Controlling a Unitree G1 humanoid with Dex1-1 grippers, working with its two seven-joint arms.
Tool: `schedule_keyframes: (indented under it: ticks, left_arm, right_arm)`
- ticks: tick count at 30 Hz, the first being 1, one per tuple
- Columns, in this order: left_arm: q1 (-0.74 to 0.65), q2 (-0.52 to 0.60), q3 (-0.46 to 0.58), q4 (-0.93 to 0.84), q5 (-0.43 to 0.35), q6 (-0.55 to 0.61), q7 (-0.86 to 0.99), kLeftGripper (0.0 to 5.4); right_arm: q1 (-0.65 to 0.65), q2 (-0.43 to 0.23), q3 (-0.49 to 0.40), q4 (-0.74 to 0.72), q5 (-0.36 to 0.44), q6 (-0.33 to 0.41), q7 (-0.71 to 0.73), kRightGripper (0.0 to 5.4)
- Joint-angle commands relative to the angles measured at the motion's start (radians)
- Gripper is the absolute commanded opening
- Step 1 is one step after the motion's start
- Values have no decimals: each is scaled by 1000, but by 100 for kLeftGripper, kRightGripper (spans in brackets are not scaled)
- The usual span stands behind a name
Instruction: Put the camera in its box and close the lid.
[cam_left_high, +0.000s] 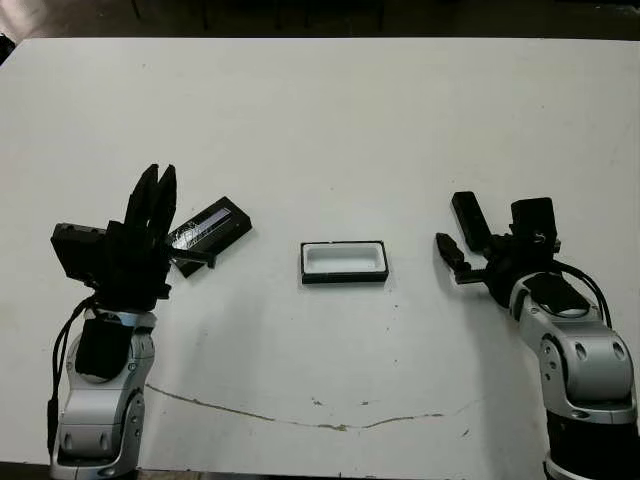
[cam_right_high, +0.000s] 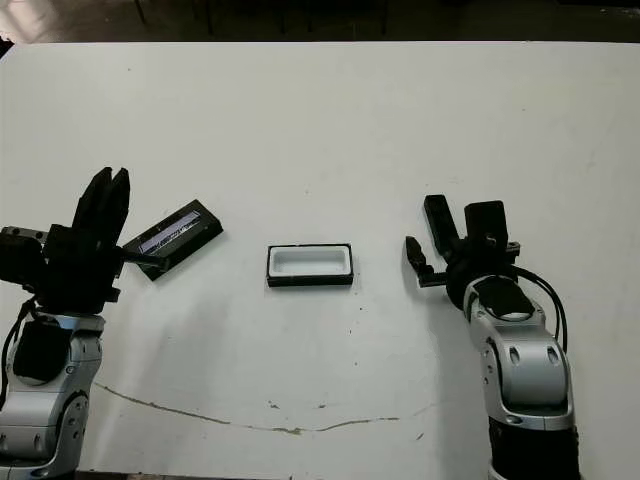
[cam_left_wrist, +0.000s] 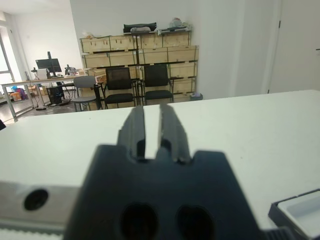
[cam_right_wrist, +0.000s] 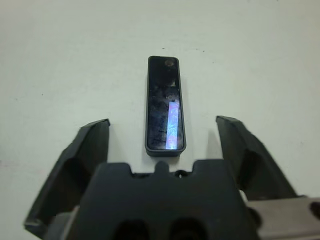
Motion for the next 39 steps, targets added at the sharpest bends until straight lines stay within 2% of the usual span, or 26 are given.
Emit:
schedule_keyframes:
  ticks: [1, 5, 11, 17, 20, 26, 32, 36, 39]
  left_arm:
    - [20, 15, 4, 9, 3, 11, -8, 0]
    - [21, 15, 3, 6, -1, 18, -10, 0]
    - [22, 16, 5, 11, 8, 9, -11, 0]
    - [23, 16, 4, 12, 12, 10, -9, 0]
    - [23, 14, 4, 13, 10, 9, -10, 0]
    - [23, 14, 2, 16, 12, 6, -10, 0]
    - [25, 12, 0, 7, 21, 21, -2, 0]
    - [25, 14, 3, 8, 18, 19, -4, 0]
    - [22, 16, 5, 13, 15, 14, -8, 0]
  right_arm:
    - [28, 7, -3, 26, -2, 4, -15, 382]
    - [47, 22, 0, 35, -8, -33, -34, 333]
    - [71, 59, -13, 71, 3, -116, -60, 203]
    - [75, 61, -26, 80, 26, -141, -43, 71]
    - [71, 55, -31, 84, 34, -140, -37, 23]
    - [69, 36, -36, 89, 44, -153, -20, 10]
    - [68, 16, -43, 64, 49, -196, -5, 8]
    - [60, 6, -71, 6, 87, -230, 32, 6]
    - [28, -40, -100, -19, 162, -269, 133, 6]
